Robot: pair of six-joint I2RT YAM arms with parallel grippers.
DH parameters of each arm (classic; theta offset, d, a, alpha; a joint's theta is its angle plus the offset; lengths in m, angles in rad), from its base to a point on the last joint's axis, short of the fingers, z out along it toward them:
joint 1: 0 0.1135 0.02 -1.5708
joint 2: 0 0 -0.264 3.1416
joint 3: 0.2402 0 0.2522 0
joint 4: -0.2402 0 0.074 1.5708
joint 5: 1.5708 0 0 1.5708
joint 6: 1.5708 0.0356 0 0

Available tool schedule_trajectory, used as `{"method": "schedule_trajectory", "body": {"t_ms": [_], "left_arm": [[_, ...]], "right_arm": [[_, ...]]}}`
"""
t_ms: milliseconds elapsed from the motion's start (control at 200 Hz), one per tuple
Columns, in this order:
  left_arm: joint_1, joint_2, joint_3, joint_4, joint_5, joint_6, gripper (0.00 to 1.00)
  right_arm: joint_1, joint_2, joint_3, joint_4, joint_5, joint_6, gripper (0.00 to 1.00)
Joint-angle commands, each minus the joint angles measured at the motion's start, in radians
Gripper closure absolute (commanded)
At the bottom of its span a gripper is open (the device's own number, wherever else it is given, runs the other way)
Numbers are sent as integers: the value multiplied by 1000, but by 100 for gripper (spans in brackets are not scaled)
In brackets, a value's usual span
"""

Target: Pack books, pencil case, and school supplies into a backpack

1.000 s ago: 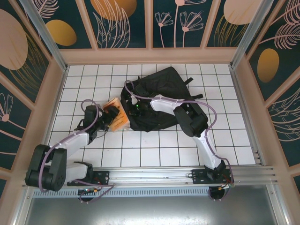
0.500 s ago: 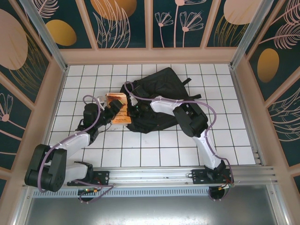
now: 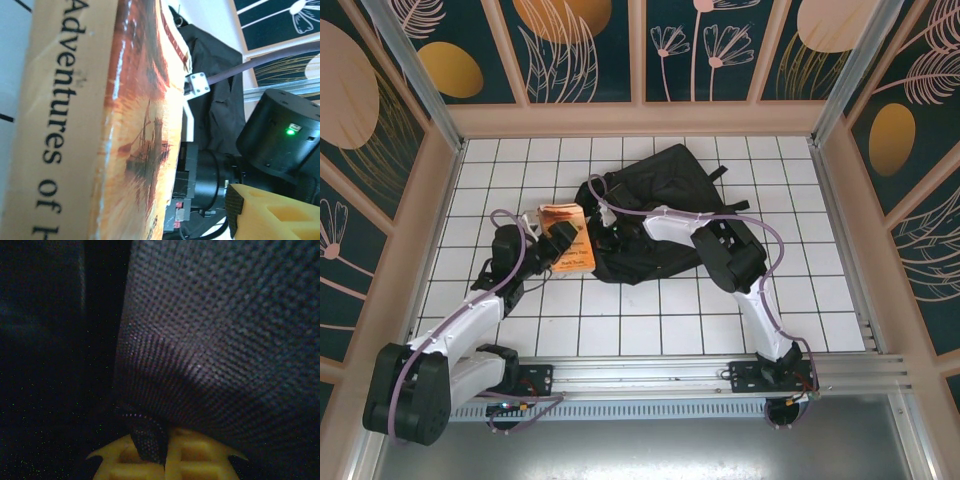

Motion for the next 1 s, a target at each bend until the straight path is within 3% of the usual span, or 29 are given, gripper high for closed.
{"method": "schedule_trajectory", "body": {"t_ms": [0, 335, 365, 405, 495, 726, 751, 856, 996], "left_arm": [[-6, -17, 34, -46, -23, 38, 100], [-4, -199, 155, -339, -169, 165, 100], [-4, -217, 156, -341, -165, 173, 99], [-5, -237, 148, -338, -158, 174, 85], [-4, -251, 120, -323, -117, 161, 75], [-5, -178, 6, -296, -59, 104, 77], [-4, -163, 4, -296, -60, 100, 73], [-4, -95, 37, -326, -43, 108, 39], [-5, -68, 71, -318, 32, 108, 22]], "right_arm": [[-2, -4, -20, -101, 9, 27, 100], [-4, -133, -22, -177, 104, -7, 100], [-4, -142, -19, -184, 109, -11, 100], [-4, -153, -19, -189, 110, -13, 100], [-2, -164, -21, -196, 97, -12, 100], [17, -142, -61, -141, 39, 12, 100], [18, -136, -62, -137, 36, 14, 100], [26, -119, -64, -129, 24, 17, 100], [28, -110, -72, -125, 17, 16, 100]]}}
